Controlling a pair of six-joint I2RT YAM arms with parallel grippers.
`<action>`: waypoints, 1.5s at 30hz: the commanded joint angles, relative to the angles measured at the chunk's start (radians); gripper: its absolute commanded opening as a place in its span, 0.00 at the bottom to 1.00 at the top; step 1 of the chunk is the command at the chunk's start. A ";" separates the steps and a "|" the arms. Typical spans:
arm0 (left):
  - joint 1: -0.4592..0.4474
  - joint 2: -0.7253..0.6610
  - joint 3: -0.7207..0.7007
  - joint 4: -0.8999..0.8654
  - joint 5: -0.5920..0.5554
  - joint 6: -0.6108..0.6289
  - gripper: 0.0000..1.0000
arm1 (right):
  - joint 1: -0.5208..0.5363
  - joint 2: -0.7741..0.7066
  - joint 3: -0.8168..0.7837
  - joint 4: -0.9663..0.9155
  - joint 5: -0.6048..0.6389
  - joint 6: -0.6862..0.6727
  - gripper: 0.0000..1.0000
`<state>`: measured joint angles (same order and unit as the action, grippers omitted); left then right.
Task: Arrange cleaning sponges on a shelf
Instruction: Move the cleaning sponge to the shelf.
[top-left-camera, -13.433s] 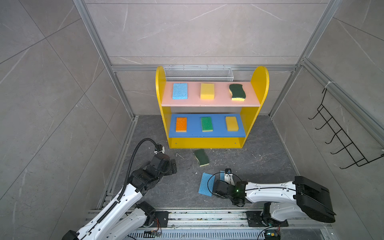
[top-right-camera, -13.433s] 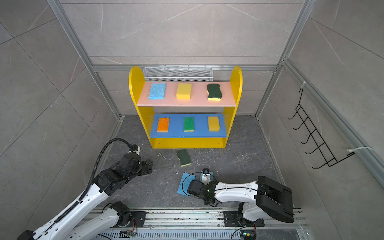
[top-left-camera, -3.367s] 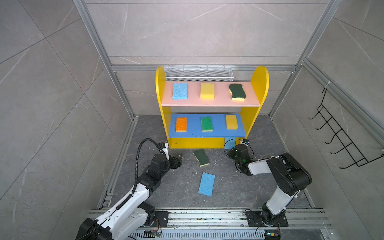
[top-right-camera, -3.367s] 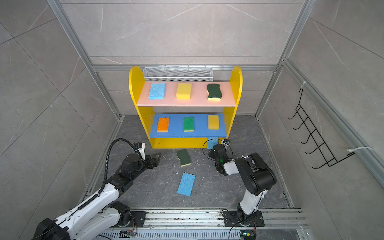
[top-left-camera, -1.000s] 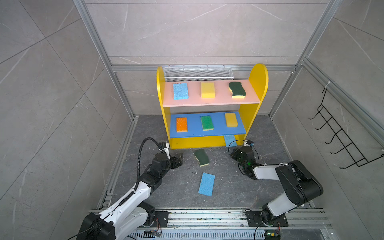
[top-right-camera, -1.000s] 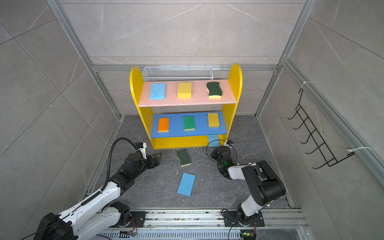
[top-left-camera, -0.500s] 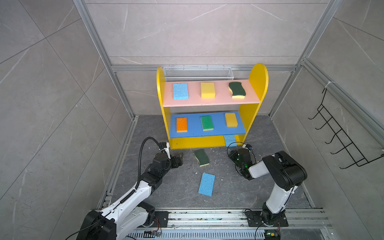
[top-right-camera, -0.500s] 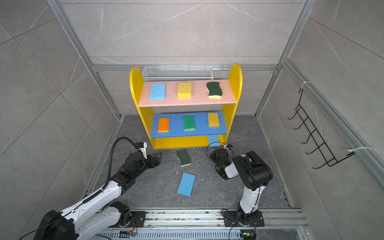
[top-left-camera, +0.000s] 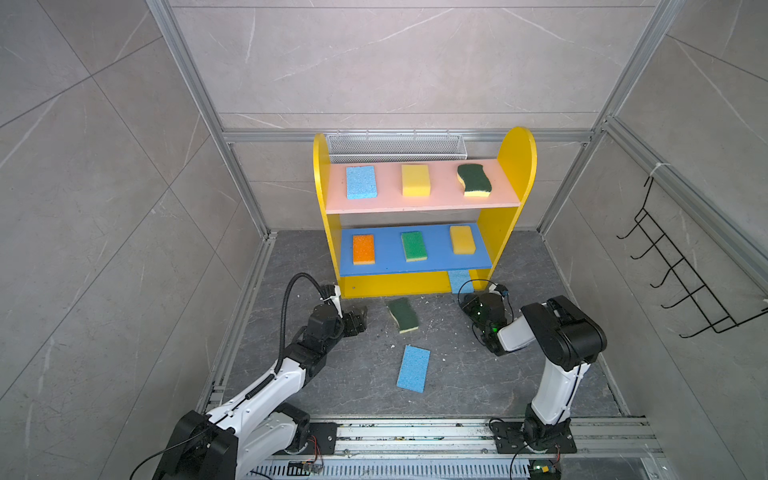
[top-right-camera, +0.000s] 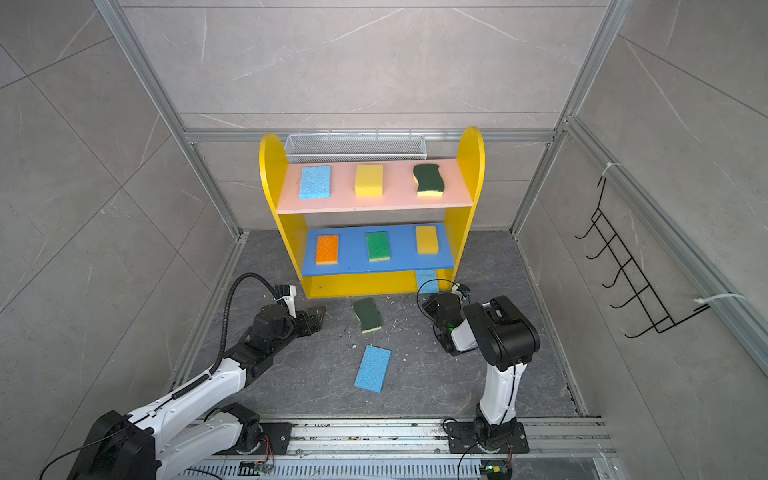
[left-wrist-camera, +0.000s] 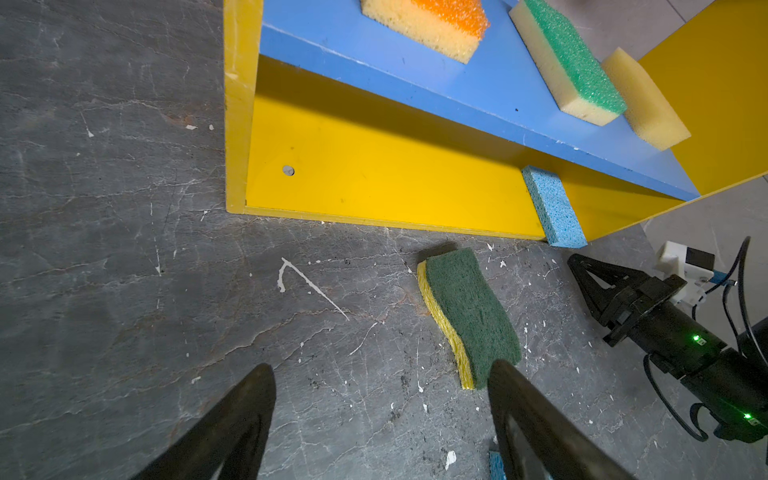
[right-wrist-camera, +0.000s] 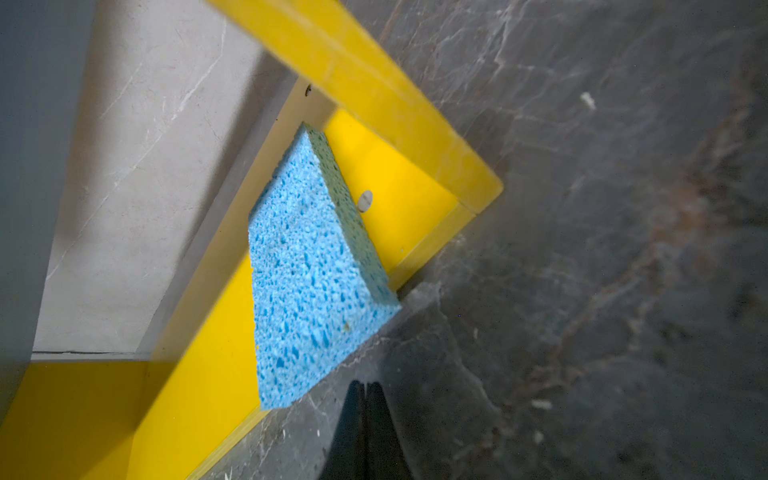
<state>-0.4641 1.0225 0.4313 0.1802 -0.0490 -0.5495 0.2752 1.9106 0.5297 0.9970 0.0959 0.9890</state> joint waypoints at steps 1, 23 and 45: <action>0.006 0.000 0.023 0.031 0.005 0.001 0.83 | -0.001 0.032 0.024 0.064 -0.015 0.022 0.00; 0.005 0.008 0.020 0.027 0.001 0.000 0.83 | -0.006 0.056 0.105 0.031 -0.035 -0.004 0.00; 0.005 0.010 0.012 0.028 -0.002 -0.006 0.83 | -0.008 0.058 0.134 0.025 -0.045 -0.013 0.00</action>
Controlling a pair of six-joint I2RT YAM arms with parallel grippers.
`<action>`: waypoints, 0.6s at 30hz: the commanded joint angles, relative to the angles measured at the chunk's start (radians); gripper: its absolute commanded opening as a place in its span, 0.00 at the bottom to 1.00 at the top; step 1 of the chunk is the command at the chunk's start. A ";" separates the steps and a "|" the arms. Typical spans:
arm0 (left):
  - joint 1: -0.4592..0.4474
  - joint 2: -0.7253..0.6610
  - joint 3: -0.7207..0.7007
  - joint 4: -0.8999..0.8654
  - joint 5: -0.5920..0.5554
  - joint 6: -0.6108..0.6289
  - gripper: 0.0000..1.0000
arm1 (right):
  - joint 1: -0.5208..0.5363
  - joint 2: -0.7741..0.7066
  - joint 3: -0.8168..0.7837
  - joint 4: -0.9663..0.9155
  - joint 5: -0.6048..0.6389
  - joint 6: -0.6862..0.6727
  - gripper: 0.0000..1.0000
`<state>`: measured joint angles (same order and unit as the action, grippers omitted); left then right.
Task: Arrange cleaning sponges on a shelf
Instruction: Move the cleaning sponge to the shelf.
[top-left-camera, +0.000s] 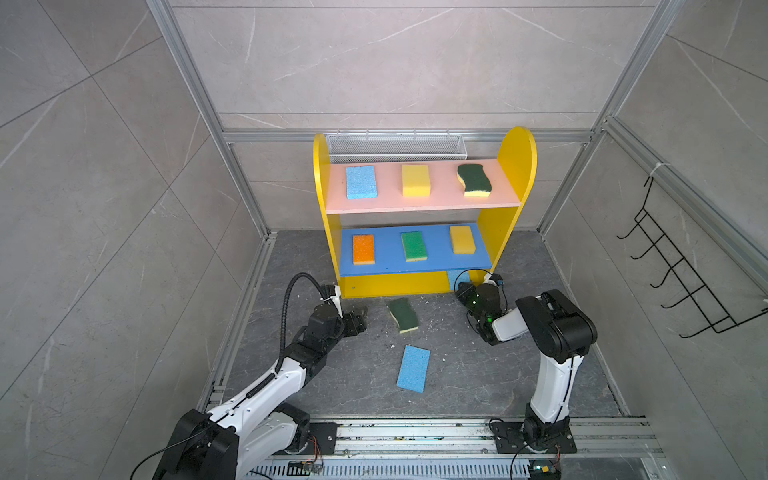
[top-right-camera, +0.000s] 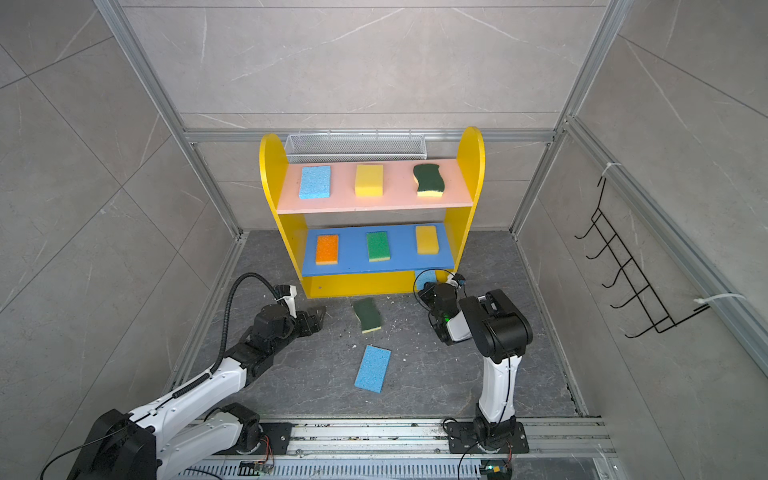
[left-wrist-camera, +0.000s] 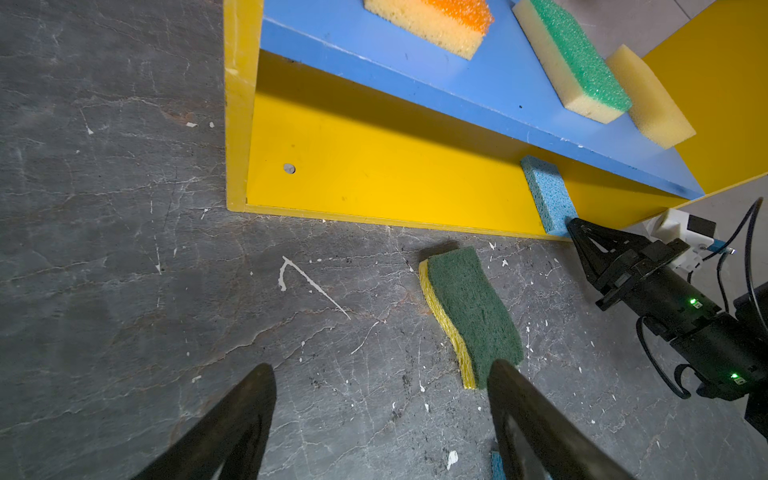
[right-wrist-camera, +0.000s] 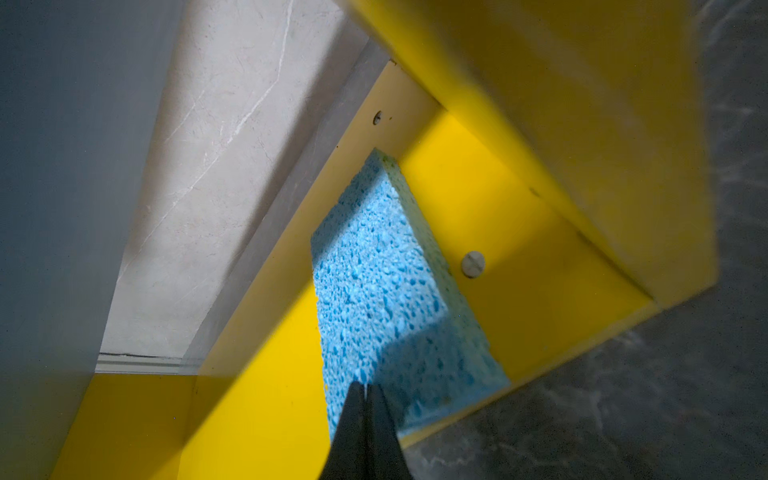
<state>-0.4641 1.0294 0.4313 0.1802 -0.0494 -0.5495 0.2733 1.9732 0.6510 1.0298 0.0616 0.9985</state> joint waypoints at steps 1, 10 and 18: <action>0.005 0.001 0.012 0.028 -0.001 -0.006 0.83 | -0.004 -0.019 0.007 -0.014 -0.012 -0.029 0.00; 0.004 -0.061 0.003 -0.007 -0.001 -0.015 0.82 | -0.004 -0.190 -0.051 -0.101 -0.036 -0.085 0.00; 0.004 -0.088 -0.003 -0.023 -0.008 -0.024 0.82 | -0.004 -0.226 -0.123 -0.122 -0.042 -0.056 0.00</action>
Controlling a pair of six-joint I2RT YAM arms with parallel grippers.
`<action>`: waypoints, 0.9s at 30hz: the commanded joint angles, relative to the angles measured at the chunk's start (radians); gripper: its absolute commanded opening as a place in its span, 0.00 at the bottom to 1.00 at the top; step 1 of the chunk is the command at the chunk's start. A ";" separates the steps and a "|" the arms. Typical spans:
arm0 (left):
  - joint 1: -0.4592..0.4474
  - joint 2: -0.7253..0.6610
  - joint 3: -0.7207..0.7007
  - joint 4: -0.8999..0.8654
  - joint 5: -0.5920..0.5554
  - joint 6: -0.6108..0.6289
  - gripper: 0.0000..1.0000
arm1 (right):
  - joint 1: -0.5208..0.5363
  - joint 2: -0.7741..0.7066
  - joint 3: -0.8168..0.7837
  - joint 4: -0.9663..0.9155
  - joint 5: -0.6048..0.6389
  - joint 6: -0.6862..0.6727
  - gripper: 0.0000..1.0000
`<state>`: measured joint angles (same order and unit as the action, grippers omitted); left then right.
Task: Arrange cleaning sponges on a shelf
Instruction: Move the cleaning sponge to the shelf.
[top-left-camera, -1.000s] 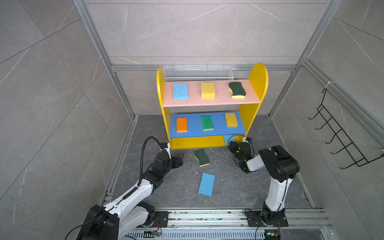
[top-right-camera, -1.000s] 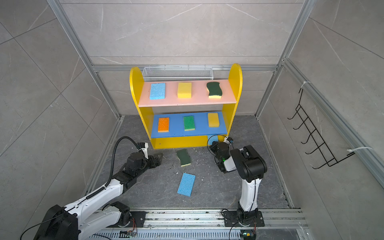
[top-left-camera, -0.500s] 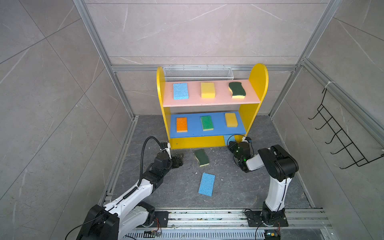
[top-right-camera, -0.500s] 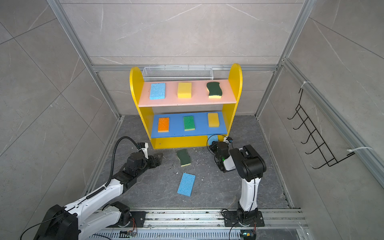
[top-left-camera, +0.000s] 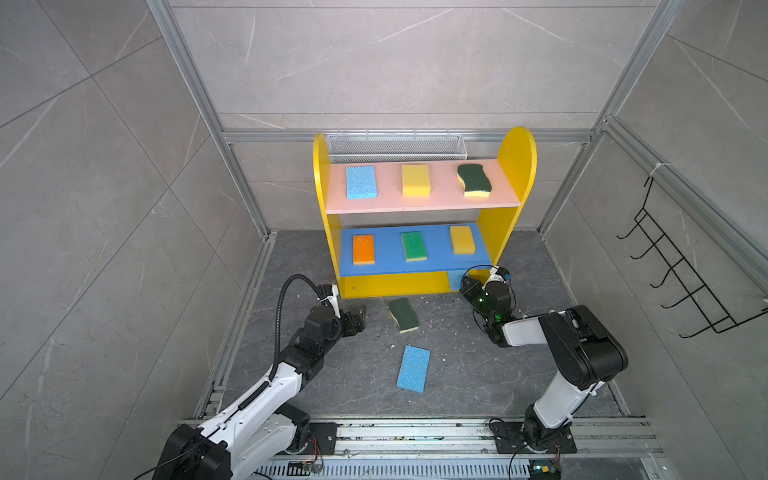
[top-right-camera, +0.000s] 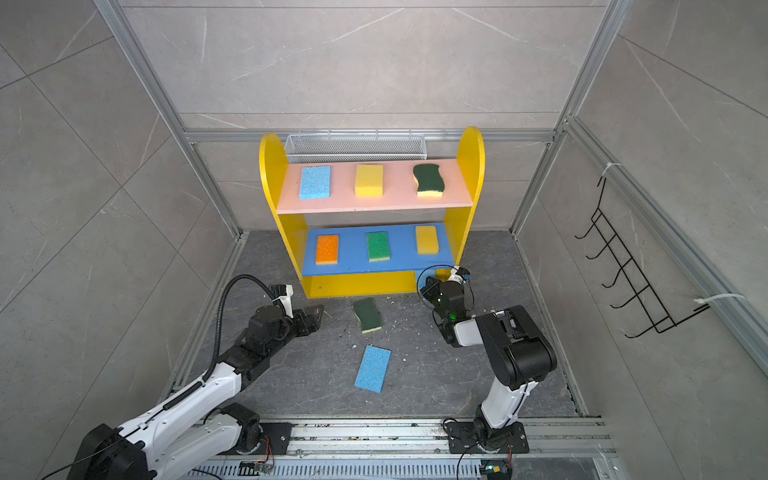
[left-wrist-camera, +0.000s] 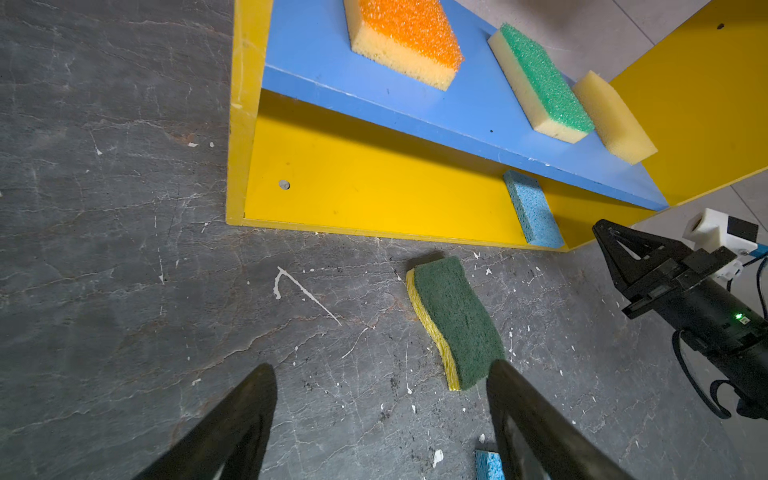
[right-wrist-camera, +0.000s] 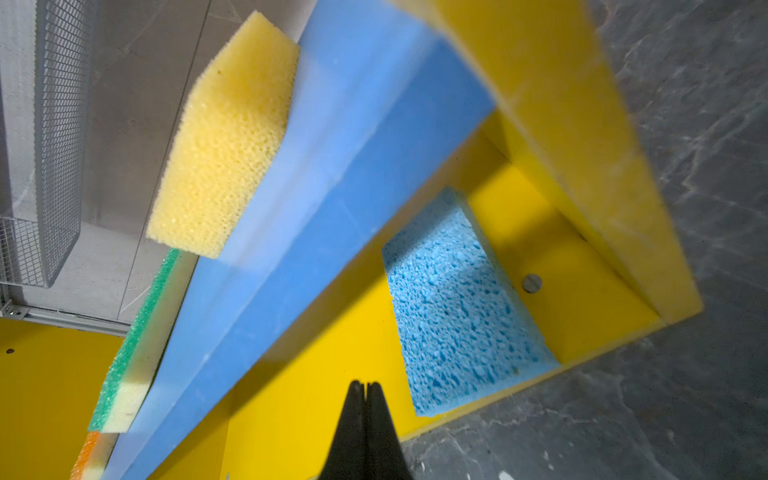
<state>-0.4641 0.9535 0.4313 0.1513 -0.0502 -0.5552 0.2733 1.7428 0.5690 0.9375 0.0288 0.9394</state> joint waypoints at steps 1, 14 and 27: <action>0.004 -0.009 -0.002 0.007 -0.007 -0.017 0.82 | -0.004 0.014 -0.054 -0.015 -0.007 0.012 0.00; 0.004 0.049 0.013 0.029 -0.004 -0.009 0.82 | -0.005 0.169 -0.028 0.078 -0.030 0.057 0.00; 0.004 0.091 0.011 0.053 -0.007 -0.008 0.82 | -0.012 0.220 0.017 0.126 -0.030 0.067 0.00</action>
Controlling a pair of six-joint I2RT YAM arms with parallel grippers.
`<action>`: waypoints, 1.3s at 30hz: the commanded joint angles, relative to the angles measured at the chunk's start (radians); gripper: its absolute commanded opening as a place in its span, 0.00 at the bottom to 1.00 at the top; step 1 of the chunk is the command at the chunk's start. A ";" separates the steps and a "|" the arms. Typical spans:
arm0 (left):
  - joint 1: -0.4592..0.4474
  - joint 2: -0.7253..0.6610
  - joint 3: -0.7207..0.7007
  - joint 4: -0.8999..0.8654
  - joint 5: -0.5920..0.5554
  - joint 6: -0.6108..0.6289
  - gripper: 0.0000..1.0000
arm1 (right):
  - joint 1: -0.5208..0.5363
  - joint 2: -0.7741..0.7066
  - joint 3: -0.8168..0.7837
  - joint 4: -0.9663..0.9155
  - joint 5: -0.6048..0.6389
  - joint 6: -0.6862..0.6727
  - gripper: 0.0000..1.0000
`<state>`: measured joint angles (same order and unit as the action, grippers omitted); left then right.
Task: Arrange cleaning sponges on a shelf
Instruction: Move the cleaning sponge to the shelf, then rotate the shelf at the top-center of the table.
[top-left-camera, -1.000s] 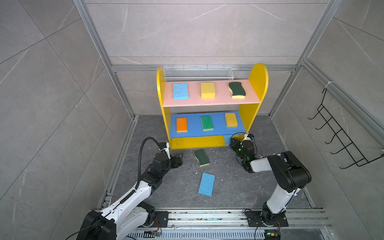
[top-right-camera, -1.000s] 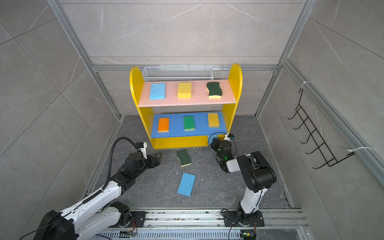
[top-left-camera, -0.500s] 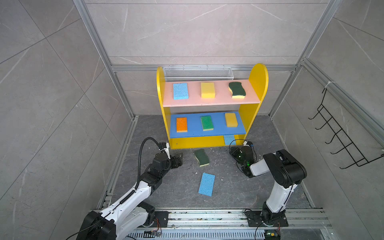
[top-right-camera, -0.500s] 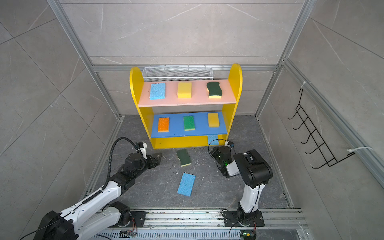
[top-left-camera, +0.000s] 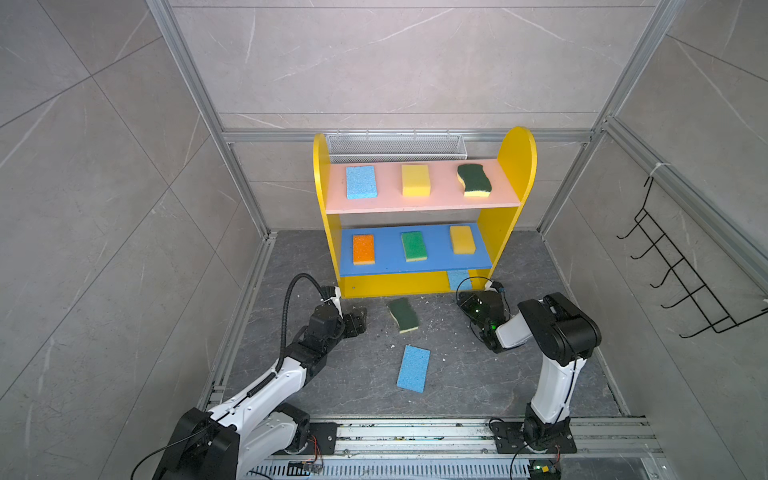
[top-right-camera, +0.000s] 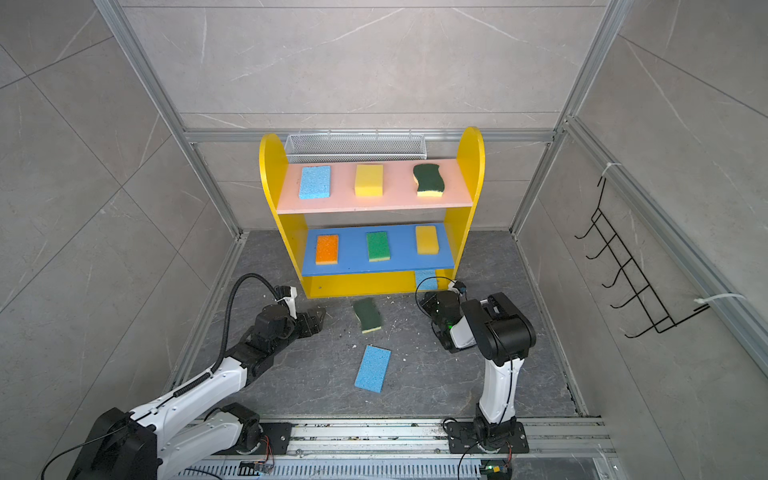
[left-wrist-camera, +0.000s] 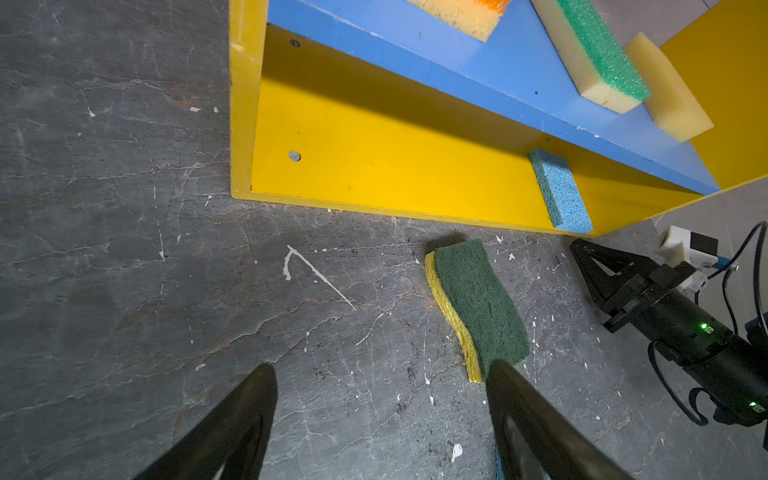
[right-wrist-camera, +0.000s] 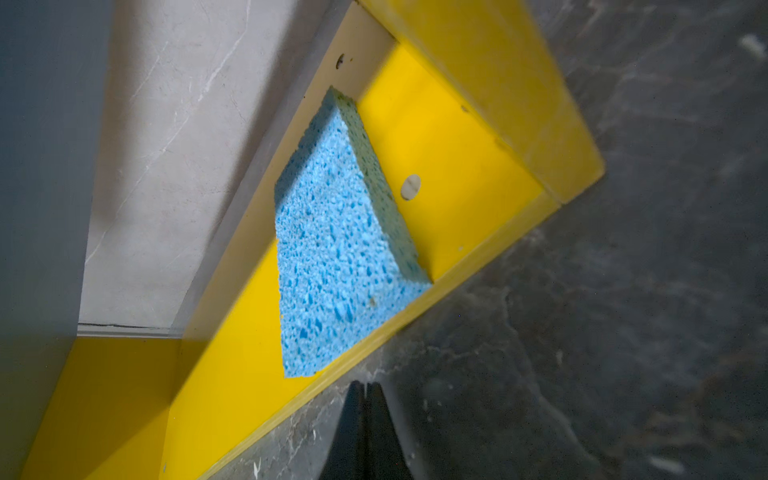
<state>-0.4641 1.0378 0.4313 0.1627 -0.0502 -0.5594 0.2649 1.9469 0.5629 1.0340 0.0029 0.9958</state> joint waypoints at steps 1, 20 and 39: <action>0.004 0.007 0.011 0.043 -0.007 -0.006 0.82 | -0.004 0.017 0.026 0.032 -0.005 0.010 0.00; 0.004 0.019 0.009 0.045 -0.008 -0.008 0.82 | -0.023 0.069 0.084 0.039 -0.015 0.017 0.00; 0.004 0.041 0.014 0.049 -0.007 -0.011 0.82 | -0.034 0.100 0.146 0.039 -0.037 0.017 0.00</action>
<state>-0.4641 1.0710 0.4313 0.1665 -0.0502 -0.5610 0.2352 2.0350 0.6792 1.0588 -0.0051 1.0107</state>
